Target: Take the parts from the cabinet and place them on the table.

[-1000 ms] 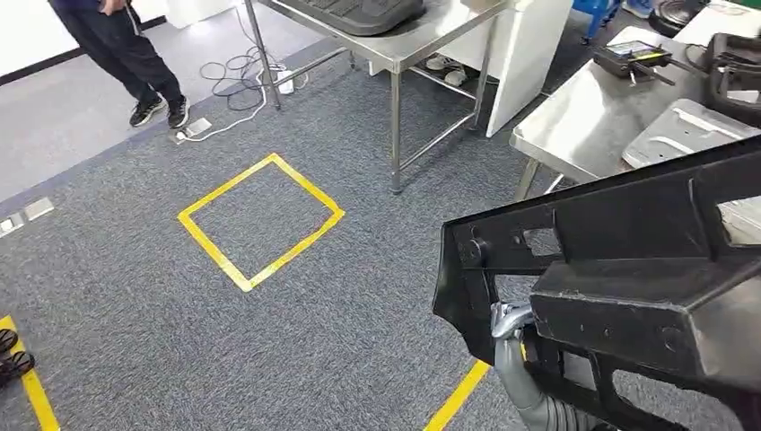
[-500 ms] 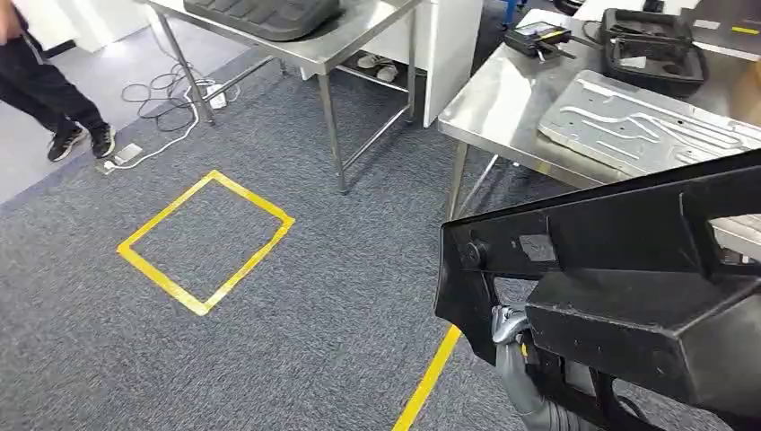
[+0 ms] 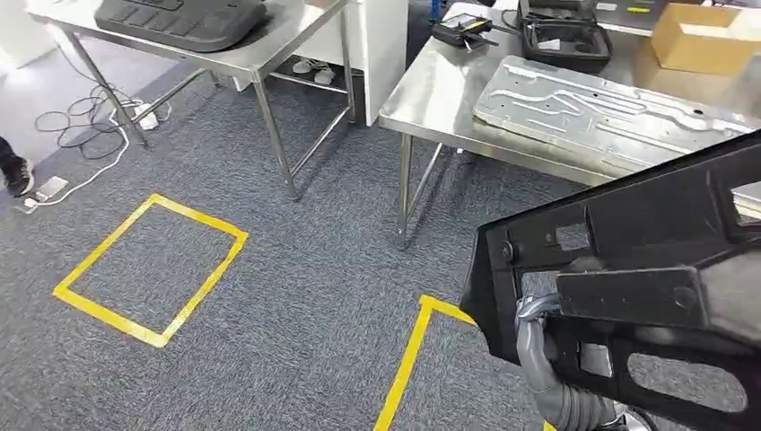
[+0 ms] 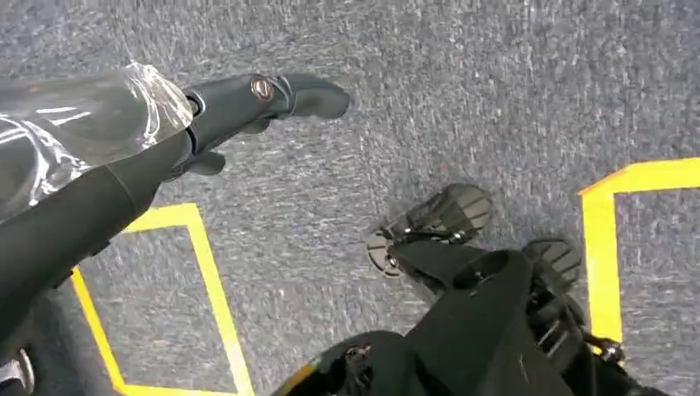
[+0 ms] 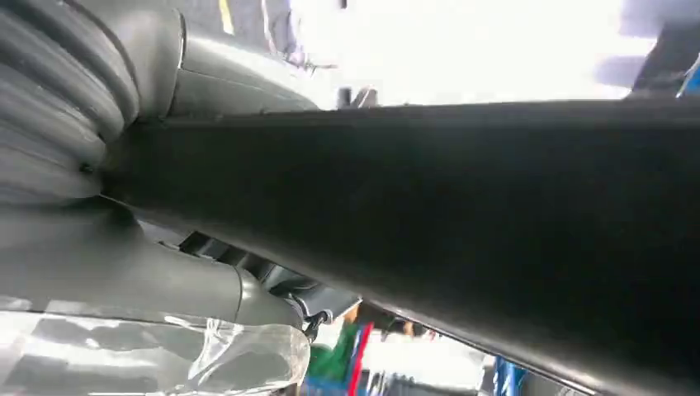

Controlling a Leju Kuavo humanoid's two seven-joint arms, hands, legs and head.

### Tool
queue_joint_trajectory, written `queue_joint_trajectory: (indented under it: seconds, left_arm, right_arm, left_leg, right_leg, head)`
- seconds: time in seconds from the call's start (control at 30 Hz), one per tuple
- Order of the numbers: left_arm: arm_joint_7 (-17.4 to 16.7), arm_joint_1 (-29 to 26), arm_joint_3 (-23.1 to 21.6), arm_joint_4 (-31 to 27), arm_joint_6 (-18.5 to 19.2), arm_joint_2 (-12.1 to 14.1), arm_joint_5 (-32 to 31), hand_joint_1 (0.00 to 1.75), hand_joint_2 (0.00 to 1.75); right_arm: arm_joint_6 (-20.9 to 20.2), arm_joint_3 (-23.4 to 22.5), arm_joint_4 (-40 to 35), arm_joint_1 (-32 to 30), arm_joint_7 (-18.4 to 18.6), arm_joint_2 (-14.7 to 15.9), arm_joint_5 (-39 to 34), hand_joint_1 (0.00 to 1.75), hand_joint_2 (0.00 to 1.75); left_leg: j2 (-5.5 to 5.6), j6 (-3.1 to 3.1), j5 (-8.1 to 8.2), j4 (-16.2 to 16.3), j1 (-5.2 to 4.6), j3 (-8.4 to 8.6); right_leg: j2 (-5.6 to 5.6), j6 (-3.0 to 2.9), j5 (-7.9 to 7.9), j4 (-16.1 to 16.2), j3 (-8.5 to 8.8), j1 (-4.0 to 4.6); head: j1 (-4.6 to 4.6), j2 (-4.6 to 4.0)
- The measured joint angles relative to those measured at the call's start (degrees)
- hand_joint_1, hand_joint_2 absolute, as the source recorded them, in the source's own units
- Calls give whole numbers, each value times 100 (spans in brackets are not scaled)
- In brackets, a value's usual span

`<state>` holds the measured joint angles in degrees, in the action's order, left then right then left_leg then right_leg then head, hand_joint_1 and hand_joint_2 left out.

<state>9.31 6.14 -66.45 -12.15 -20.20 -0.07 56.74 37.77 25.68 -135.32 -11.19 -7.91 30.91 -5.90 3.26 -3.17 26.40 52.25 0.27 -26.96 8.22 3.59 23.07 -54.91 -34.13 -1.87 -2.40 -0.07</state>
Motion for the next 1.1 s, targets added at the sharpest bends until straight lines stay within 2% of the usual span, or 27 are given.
queue_joint_trajectory:
  seconds: [0.03,0.07,0.13,0.17,0.2,0.23,0.27,0.3,0.33,0.37,0.4,0.47,0.5,0.53,0.57,0.63,0.67,0.7,0.73,0.8,0.83,0.87,0.97,1.0,1.03,1.07,1.1]
  left_arm:
    - [0,-2,-2,-2,2,-2,-2,0,175]
    - [2,-15,-4,0,0,-2,0,0,175]
    - [4,-46,-4,0,0,-6,2,0,175]
    - [4,-51,-4,0,0,-6,2,0,175]
    - [4,-54,-7,0,0,-6,2,0,175]
    - [4,-53,-7,0,0,-6,2,0,175]
    - [4,-49,-9,0,2,-13,2,0,175]
    - [4,-43,-9,-2,0,-24,2,0,175]
    - [4,-40,-9,0,0,-22,2,0,175]
    - [4,-40,-9,0,0,-20,2,0,175]
    - [4,-40,-9,0,0,-20,2,0,175]
    - [-2,-34,-13,0,2,-20,2,0,175]
    - [-4,-30,-13,0,2,-20,2,0,175]
    - [-4,-28,-15,0,2,-22,2,0,175]
    - [-4,-23,-15,0,0,-22,2,0,175]
    - [13,0,-9,-2,0,-20,26,0,175]
    - [15,38,-7,0,2,-20,26,0,175]
    - [15,52,-7,-2,2,-22,24,0,175]
    - [15,50,-7,-2,2,-26,22,0,175]
    - [11,38,-9,0,2,-26,13,0,175]
    - [11,22,-11,0,0,-20,2,0,175]
    - [11,12,-11,0,0,0,2,0,175]
    - [13,16,-13,0,0,2,0,0,175]
    - [13,15,-15,0,0,-2,0,0,175]
    - [13,20,-17,-2,0,-22,-2,0,175]
    - [15,12,-20,-2,0,-24,-9,0,175]
    - [15,-7,-22,-2,0,-24,-9,0,175]
  right_arm:
    - [37,-37,33,-22,-13,-4,-7,175,175]
    - [61,-72,66,-23,-31,2,-20,175,175]
    - [81,-122,140,-54,-61,-9,-39,175,175]
    - [81,-151,173,-82,-66,-7,-52,175,175]
    - [83,-159,199,-101,-68,-7,-61,175,175]
    - [83,-166,223,-111,-70,-7,-63,175,175]
    - [83,-181,245,-115,-74,-7,-68,175,175]
    - [85,-203,262,-116,-85,-9,-74,175,175]
    - [85,-223,277,-114,-103,-9,-81,175,175]
    - [85,-232,297,-119,-114,-13,-90,175,175]
    - [85,-240,304,-124,-122,-15,-101,175,175]
    - [85,-269,330,-139,-131,-18,-103,175,175]
    - [85,-286,330,-138,-133,-17,-96,175,175]
    - [85,-291,330,-132,-144,-18,-79,175,175]
    - [83,-290,330,-115,-146,-20,-70,175,175]
    - [83,-295,330,-106,-146,-24,-61,175,175]
    - [83,-295,332,-106,-144,-24,-61,175,175]
    - [81,-295,337,-106,-140,-28,-57,175,175]
    - [81,-295,339,-106,-133,-31,-50,175,175]
    - [81,-295,339,-102,-131,-35,-35,175,175]
    - [81,-295,339,-101,-131,-35,-24,175,175]
    - [81,-295,343,-87,-129,-42,-17,175,175]
    - [81,-301,350,-96,-129,-50,-15,175,175]
    - [83,-310,350,-97,-129,-48,-13,175,175]
    - [83,-315,352,-106,-131,-53,-9,175,175]
    - [83,-317,354,-84,-138,-52,-6,175,175]
    - [83,-321,354,-73,-138,-52,-9,175,175]
  left_leg:
    - [-76,-30,-38,-30,-20,12]
    - [-172,-63,-53,-32,-26,-7]
    - [-359,-70,-55,-29,-62,-29]
    - [-445,-70,-54,-20,-69,-38]
    - [-528,-70,-53,-19,-69,-39]
    - [-609,-66,-50,-16,-69,-37]
    - [-682,-54,-42,-8,-62,-31]
    - [-736,-25,-22,16,-56,-29]
    - [-790,19,8,63,-77,-28]
    - [-817,55,38,87,-111,-38]
    - [-844,70,44,90,-113,-33]
    - [-942,102,37,91,-111,-21]
    - [-931,140,66,108,-92,-30]
    - [-686,192,176,221,-59,-76]
    - [-508,221,390,537,-42,-205]
    - [-413,259,880,1570,-32,-671]
    - [-401,262,1002,1971,-33,-849]
    - [-392,256,972,2085,-33,-890]
    - [-388,237,828,1903,-33,-796]
    - [-269,143,276,869,-39,-304]
    - [-24,82,46,352,-53,-77]
    - [176,26,90,169,-52,-11]
    - [43,23,71,114,-91,-31]
    - [-43,6,27,73,-63,-28]
    - [-130,-13,-17,24,-21,-28]
    - [-196,-52,-24,24,-24,-38]
    - [-288,-78,-25,25,-30,-46]
  right_leg:
    - [-348,-9,134,-132,-94,39]
    - [-588,-8,415,-504,-266,53]
    - [-737,27,874,-1462,-652,50]
    - [-746,40,972,-1802,-775,52]
    - [-750,51,940,-1836,-757,50]
    - [-770,60,799,-1597,-589,46]
    - [-823,67,560,-1067,-263,41]
    - [-956,78,351,-481,83,39]
    - [-1227,78,325,11,341,45]
    - [-1188,3,309,2,343,89]
    - [-1106,-68,310,-11,326,68]
    - [-1001,-125,299,-18,278,99]
    - [-953,-174,270,-2,278,63]
    - [-909,-199,254,-2,267,56]
    - [-877,-224,240,-3,252,50]
    - [-762,-258,218,-6,214,54]
    - [-701,-264,209,-6,200,58]
    - [-631,-271,199,-6,196,59]
    - [-551,-268,192,-6,197,61]
    - [-372,-248,170,-5,202,73]
    - [-309,-242,154,-2,191,56]
    - [-255,-203,127,-9,166,78]
    - [-47,-95,50,11,63,25]
    - [29,-46,18,24,30,66]
    - [-234,-66,92,-63,13,44]
    - [-554,-55,301,-302,-111,94]
    - [-685,-34,575,-753,-308,84]
  head:
    - [-9,0]
    - [-28,0]
    - [-33,0]
    - [-35,0]
    - [-35,0]
    - [-35,0]
    - [-35,0]
    - [-35,0]
    - [-35,0]
    - [-33,0]
    - [-26,0]
    - [-26,0]
    - [-31,0]
    - [-24,0]
    - [-22,0]
    - [-22,0]
    - [-22,0]
    - [-24,0]
    - [-22,0]
    - [-22,0]
    - [-22,0]
    - [-26,0]
    - [-24,0]
    - [-31,0]
    - [-22,0]
    - [-53,0]
    - [-52,0]
